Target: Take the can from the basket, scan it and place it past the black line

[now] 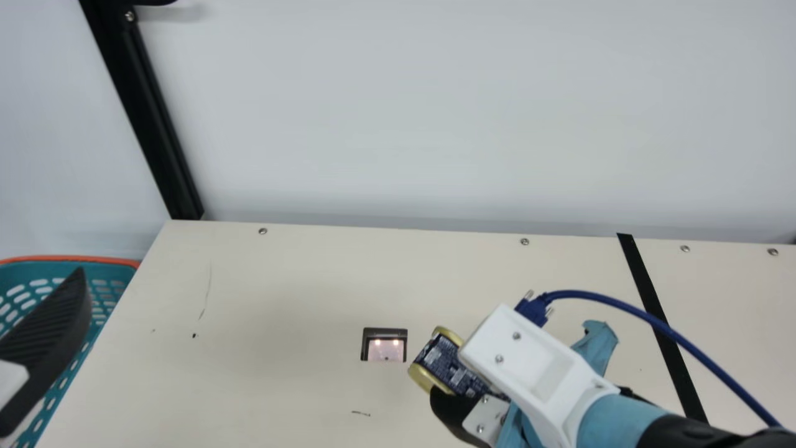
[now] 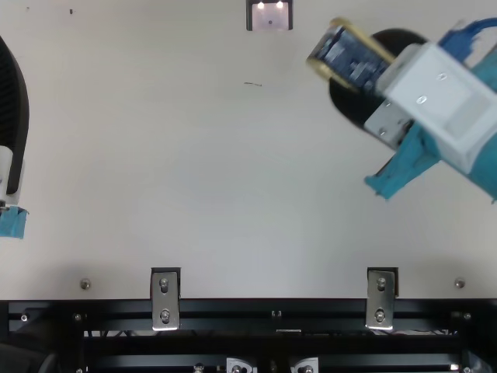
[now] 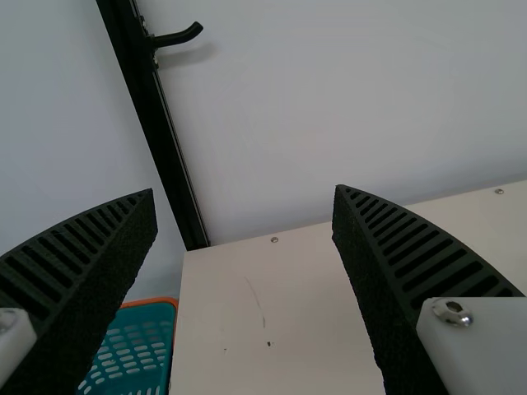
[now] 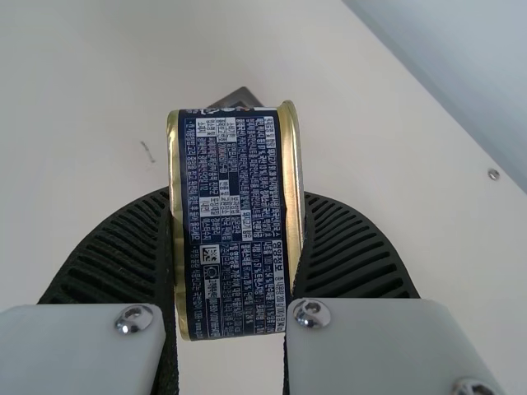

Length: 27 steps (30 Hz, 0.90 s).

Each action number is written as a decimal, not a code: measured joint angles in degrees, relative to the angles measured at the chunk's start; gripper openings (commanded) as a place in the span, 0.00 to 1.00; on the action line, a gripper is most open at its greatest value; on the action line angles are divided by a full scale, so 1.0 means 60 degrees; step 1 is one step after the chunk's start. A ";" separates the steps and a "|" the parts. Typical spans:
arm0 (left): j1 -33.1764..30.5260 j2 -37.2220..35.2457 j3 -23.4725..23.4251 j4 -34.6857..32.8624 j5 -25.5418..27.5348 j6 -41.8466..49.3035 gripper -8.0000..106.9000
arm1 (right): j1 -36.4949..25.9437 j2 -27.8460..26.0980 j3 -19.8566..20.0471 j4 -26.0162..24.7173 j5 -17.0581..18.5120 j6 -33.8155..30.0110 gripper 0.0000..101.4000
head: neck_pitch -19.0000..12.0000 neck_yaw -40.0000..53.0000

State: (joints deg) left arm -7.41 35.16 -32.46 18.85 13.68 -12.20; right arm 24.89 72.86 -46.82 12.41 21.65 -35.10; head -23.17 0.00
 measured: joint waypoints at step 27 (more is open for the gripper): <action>0.0000 0.0000 0.0000 0.0000 0.0000 0.0000 0.85 | -0.1777 -0.1004 0.0335 -0.2417 -0.1020 0.3594 0.00 | 0.0000 -0.3226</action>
State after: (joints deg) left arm -7.41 35.16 -32.46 18.85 13.68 -12.20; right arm 14.23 66.83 -44.81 -2.09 15.53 -13.54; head -23.17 -19.35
